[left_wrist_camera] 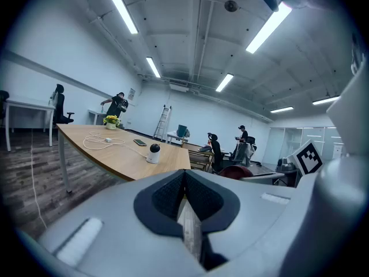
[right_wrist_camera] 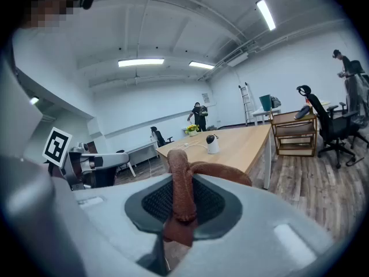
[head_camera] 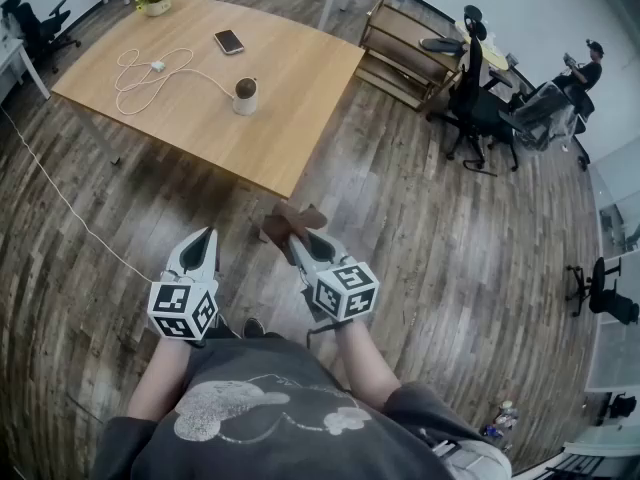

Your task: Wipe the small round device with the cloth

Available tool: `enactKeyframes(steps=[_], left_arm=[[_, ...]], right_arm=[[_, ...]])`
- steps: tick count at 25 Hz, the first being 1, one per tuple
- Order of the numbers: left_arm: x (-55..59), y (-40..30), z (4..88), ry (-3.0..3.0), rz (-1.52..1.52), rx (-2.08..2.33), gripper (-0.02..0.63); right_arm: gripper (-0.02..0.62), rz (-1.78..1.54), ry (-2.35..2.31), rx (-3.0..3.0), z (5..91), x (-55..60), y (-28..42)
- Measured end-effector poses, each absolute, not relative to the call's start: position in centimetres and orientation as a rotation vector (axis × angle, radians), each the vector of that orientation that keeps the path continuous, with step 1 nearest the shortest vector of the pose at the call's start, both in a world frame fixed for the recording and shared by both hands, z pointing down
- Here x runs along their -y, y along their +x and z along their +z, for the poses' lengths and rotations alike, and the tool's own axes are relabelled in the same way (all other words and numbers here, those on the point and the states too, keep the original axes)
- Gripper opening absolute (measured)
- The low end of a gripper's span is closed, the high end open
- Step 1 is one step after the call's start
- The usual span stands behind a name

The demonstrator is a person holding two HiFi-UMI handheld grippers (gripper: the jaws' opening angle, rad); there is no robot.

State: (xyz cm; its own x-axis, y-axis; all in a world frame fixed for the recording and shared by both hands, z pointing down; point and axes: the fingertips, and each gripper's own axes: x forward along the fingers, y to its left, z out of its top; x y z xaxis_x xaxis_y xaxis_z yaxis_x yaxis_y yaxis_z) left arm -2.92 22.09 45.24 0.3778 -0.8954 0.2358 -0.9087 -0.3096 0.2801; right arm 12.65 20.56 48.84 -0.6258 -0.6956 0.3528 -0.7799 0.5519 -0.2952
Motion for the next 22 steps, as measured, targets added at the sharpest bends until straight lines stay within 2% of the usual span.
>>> enactKeyframes(steps=[22], left_arm=[[-15.9,-4.8,46.1,2.281,0.035,1.545,0.018]], right_arm=[[0.061,0.638,1.317,2.6,49.0,-15.2,11.7]])
